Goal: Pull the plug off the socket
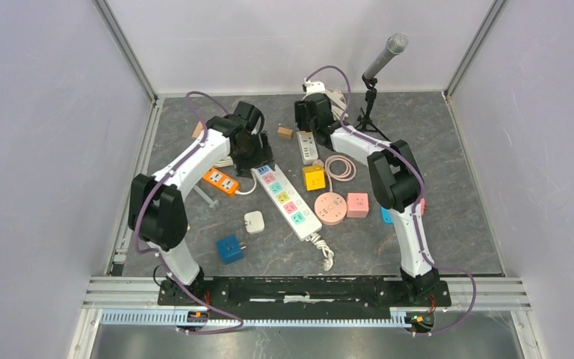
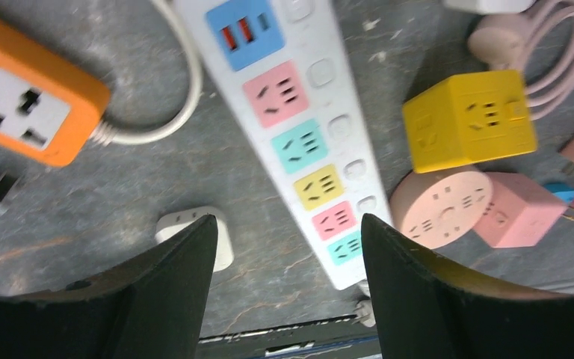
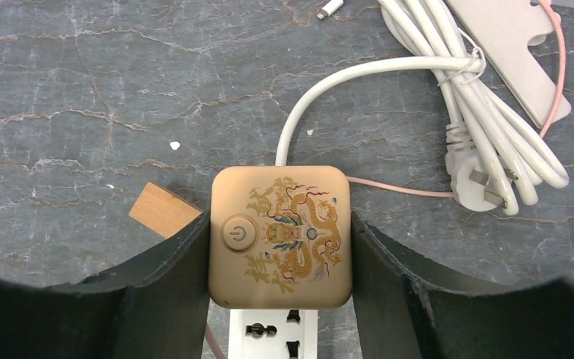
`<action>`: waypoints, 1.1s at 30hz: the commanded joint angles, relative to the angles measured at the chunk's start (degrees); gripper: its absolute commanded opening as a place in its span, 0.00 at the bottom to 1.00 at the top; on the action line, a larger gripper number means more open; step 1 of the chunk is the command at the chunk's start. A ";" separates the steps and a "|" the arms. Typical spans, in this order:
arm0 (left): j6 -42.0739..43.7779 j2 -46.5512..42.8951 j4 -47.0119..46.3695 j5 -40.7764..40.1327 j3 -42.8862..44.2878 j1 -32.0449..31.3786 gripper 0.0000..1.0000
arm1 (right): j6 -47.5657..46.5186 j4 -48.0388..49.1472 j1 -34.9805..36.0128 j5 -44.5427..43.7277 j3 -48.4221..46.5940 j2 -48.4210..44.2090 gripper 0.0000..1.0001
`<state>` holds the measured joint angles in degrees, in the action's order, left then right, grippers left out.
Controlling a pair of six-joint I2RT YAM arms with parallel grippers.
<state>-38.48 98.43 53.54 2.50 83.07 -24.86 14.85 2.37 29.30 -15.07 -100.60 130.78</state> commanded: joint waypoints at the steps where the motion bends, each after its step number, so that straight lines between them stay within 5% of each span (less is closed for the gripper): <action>1: -0.50 3.56 -7.26 7.03 5.32 0.19 0.76 | -2.15 1.96 -0.30 -0.84 2.16 -6.50 0.28; 7: -8.07 13.10 -22.01 18.68 9.42 0.25 0.67 | -0.80 2.04 -0.71 -0.85 4.91 -8.97 0.21; 16: -13.73 24.51 -38.68 19.96 13.96 -0.96 0.53 | 1.96 3.40 -2.14 -0.21 5.34 -7.89 0.02; 26: -10.83 33.12 -38.74 17.37 18.18 -2.85 0.33 | 2.90 3.28 -2.23 1.37 5.58 -7.99 0.00; 33: -11.09 36.62 -29.02 13.61 18.26 -3.66 0.21 | 3.17 4.22 -2.92 8.70 6.05 -8.50 0.00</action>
<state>-49.65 131.70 19.42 18.39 100.92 -27.55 16.86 2.39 27.24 -12.82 -94.63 126.50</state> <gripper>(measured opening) 0.246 0.642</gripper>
